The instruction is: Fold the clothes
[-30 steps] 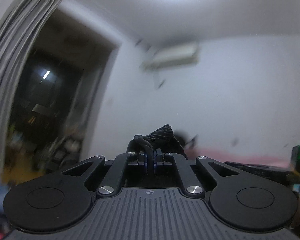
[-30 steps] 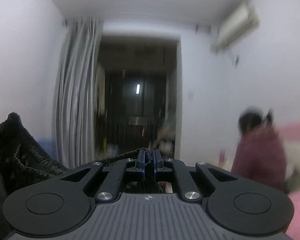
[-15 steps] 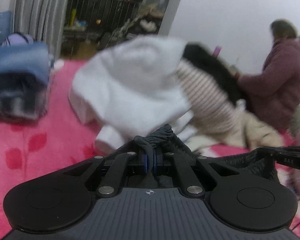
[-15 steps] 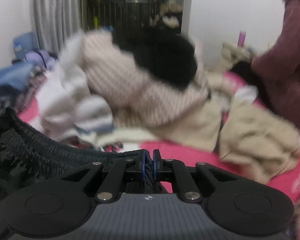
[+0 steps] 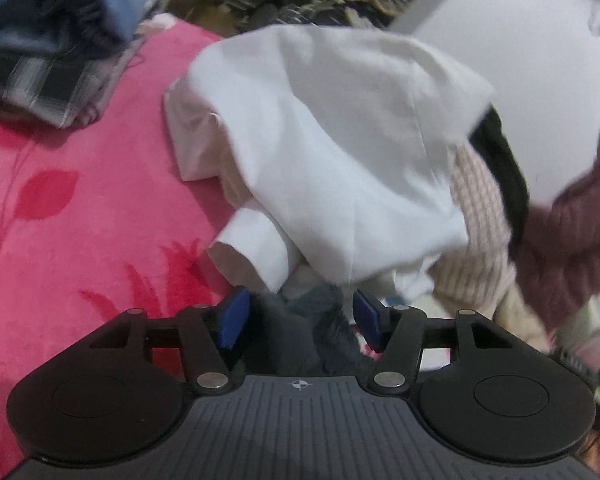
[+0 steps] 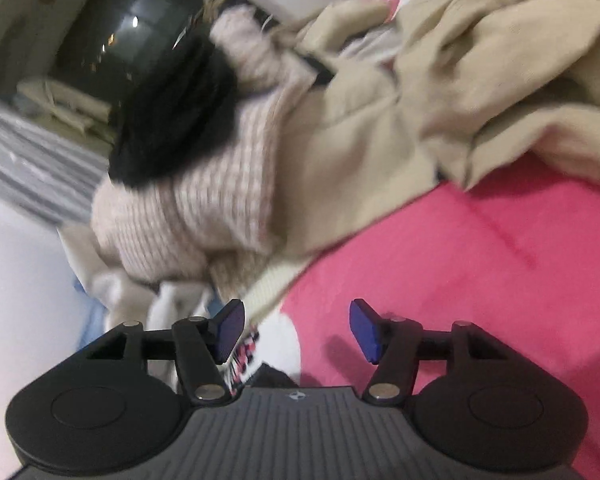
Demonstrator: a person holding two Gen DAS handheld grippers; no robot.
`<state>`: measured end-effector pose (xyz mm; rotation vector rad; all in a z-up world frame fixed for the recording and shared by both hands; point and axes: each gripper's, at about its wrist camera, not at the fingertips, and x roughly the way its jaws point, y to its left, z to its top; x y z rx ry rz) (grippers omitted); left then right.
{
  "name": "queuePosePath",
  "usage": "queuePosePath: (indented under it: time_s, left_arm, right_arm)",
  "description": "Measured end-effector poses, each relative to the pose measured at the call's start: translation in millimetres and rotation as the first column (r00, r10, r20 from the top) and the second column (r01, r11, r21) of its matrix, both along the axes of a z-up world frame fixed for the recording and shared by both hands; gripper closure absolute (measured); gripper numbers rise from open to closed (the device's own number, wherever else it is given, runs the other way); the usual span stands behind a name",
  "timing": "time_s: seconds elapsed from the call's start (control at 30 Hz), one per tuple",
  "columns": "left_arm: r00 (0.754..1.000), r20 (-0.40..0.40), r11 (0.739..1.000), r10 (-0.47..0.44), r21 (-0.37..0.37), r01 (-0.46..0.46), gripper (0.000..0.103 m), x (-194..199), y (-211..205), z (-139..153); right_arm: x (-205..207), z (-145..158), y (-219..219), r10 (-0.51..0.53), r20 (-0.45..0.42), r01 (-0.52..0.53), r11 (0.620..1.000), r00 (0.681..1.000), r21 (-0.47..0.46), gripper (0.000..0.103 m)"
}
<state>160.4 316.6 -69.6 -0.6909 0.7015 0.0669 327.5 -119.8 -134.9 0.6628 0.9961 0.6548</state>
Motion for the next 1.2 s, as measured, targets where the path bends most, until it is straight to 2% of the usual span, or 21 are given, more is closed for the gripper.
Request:
queuePosePath:
  time_s: [0.1, 0.2, 0.37, 0.5, 0.63, 0.73, 0.8, 0.9, 1.0, 1.1, 1.2]
  left_arm:
    - [0.999, 0.018, 0.999, 0.027, -0.037, -0.026, 0.045, -13, 8, 7]
    - [1.000, 0.024, 0.999, 0.020, -0.033, -0.019, 0.045, -34, 14, 18]
    - [1.000, 0.003, 0.999, -0.016, 0.046, 0.016, 0.044, -83, 20, 40]
    - [0.997, -0.064, 0.990, -0.044, 0.131, 0.052, 0.043, -124, 21, 41]
    - [0.983, -0.159, 0.980, -0.087, 0.166, 0.114, 0.043, -163, 9, 27]
    - [0.969, -0.203, 0.968, -0.138, 0.180, 0.176, 0.043, -187, -5, 17]
    - [0.962, -0.212, 0.959, -0.170, 0.189, 0.211, 0.043, -200, -15, 14]
    - [0.959, -0.202, 0.950, -0.199, 0.201, 0.239, 0.043, -212, -21, 15]
    - [0.967, -0.142, 0.947, -0.214, 0.214, 0.241, 0.043, -209, -19, 27]
    - [0.970, -0.077, 0.942, -0.232, 0.229, 0.244, 0.043, -191, -20, 42]
    - [0.959, 0.003, 0.936, -0.283, 0.218, 0.276, 0.043, -167, -36, 56]
  right_arm:
    - [-16, 16, -21, 0.020, 0.035, -0.019, 1.000, 0.999, -0.007, 0.040]
    - [-40, 31, -42, 0.067, 0.049, -0.065, 0.997, 0.997, -0.041, 0.039]
    - [-83, 36, -78, 0.110, 0.047, -0.104, 0.987, 0.993, -0.124, 0.038]
    - [-120, 27, -106, 0.119, 0.003, -0.116, 0.977, 0.993, -0.178, 0.038]
    - [-152, 29, -114, 0.126, -0.028, -0.129, 0.969, 0.992, -0.209, 0.038]
    - [-176, 54, -104, 0.180, 0.021, -0.170, 0.959, 0.983, -0.229, 0.038]
    - [-194, 80, -93, 0.226, 0.088, -0.196, 0.945, 0.970, -0.262, 0.038]
    - [-210, 111, -78, 0.265, 0.165, -0.206, 0.929, 0.950, -0.309, 0.038]
    - [-211, 124, -70, 0.264, 0.199, -0.190, 0.926, 0.944, -0.327, 0.037]
    - [-193, 121, -63, 0.235, 0.196, -0.163, 0.931, 0.952, -0.325, 0.036]
    - [-169, 107, -50, 0.211, 0.186, -0.139, 0.931, 0.960, -0.338, 0.036]
